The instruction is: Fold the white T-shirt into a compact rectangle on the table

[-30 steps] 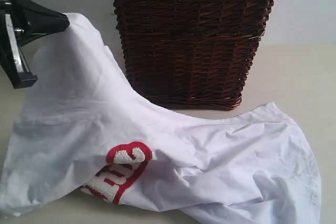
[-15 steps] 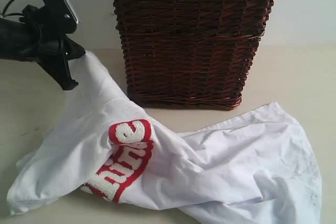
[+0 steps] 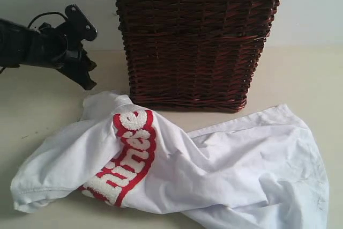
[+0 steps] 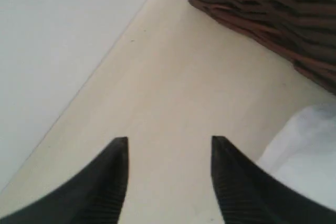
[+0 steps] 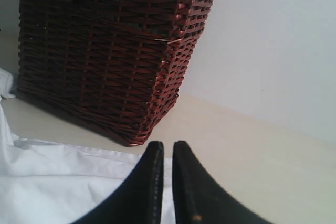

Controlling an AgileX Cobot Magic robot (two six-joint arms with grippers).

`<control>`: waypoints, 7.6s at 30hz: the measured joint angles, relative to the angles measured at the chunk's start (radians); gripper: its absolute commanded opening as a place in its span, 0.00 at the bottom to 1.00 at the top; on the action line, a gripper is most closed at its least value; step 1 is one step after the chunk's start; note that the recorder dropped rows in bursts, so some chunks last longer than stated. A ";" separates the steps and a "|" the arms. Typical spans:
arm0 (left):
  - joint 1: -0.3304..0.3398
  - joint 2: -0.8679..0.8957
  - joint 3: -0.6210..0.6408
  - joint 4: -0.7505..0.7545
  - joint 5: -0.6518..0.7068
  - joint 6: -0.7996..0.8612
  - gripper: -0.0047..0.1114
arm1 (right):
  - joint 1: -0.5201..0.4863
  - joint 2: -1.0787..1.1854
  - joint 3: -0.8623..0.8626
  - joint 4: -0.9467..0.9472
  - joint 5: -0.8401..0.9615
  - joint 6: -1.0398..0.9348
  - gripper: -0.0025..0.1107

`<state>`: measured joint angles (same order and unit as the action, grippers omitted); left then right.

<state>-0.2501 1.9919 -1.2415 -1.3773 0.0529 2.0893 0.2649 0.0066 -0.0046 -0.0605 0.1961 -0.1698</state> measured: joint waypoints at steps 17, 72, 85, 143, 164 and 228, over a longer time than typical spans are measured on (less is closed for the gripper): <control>-0.117 -0.482 0.167 -0.356 -0.184 -0.148 0.40 | 0.000 0.000 0.000 0.005 0.000 0.000 0.10; -0.448 -0.349 0.694 0.356 0.058 -0.143 0.29 | 0.000 0.000 0.000 0.009 0.000 0.000 0.10; -0.448 -0.372 0.625 0.353 0.014 -0.226 0.04 | 0.000 0.000 0.000 0.009 0.000 0.000 0.10; -0.284 -0.531 0.793 0.431 0.113 -0.779 0.58 | 0.000 0.000 0.000 0.009 0.000 0.000 0.10; -0.284 -0.371 0.771 0.036 0.235 -0.774 0.58 | 0.000 0.000 0.000 0.009 0.000 0.000 0.10; -0.240 -0.616 0.607 0.524 0.964 -0.773 0.13 | 0.000 0.000 0.000 0.009 0.000 0.000 0.10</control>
<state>-0.4897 1.3755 -0.6348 -0.8530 1.0165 1.3164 0.2649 0.0066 -0.0046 -0.0513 0.1961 -0.1698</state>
